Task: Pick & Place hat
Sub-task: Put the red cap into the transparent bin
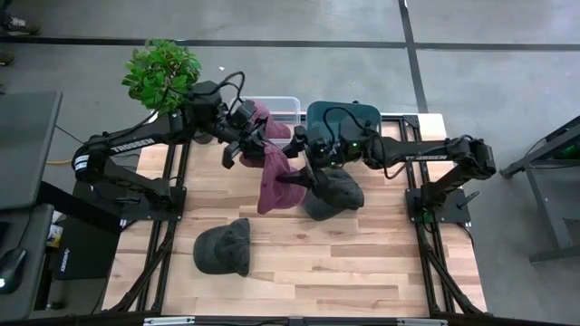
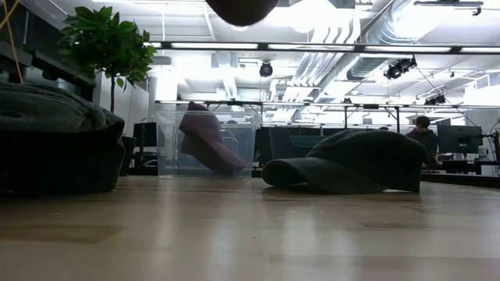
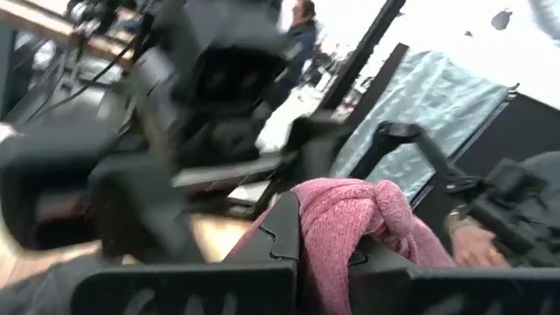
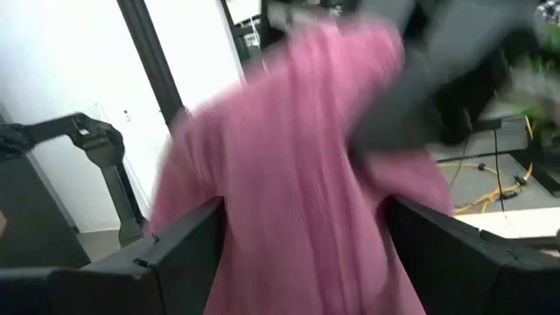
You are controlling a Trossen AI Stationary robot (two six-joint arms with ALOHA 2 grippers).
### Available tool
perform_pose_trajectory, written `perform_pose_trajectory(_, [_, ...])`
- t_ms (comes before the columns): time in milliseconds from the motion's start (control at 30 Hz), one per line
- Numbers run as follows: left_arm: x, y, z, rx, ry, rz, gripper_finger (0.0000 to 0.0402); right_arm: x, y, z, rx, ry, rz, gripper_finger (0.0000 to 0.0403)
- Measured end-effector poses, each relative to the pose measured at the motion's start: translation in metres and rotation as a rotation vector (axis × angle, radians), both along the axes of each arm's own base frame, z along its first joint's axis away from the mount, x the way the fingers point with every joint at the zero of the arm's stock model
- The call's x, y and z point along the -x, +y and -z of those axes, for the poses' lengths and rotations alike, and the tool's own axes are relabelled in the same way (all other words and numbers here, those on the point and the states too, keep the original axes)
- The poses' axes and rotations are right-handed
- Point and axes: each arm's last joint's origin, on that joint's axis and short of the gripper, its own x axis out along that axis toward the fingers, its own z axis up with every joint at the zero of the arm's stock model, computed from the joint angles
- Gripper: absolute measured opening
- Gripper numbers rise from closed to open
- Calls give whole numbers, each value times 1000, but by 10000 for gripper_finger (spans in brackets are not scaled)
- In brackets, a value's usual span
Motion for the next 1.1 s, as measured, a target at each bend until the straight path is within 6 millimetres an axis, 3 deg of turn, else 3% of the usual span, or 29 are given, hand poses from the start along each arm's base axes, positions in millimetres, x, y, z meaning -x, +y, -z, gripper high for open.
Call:
perform_pose_trajectory(267, [0, 0, 0, 1, 2, -1, 0, 1, 1, 0, 4, 7, -30, 231])
perform_pose_trajectory(567, [0, 0, 0, 1, 2, 0, 0, 1, 1, 1, 5, 8, -35, 109])
perform_pose_trajectory(733, [0, 0, 1, 4, 6, -7, 0, 1, 0, 0, 6, 7, -32, 19])
perform_pose_trajectory(1100, [-1, 1, 1, 51, 27, -54, 1, 1, 0, 3, 10, 34, -8, 4])
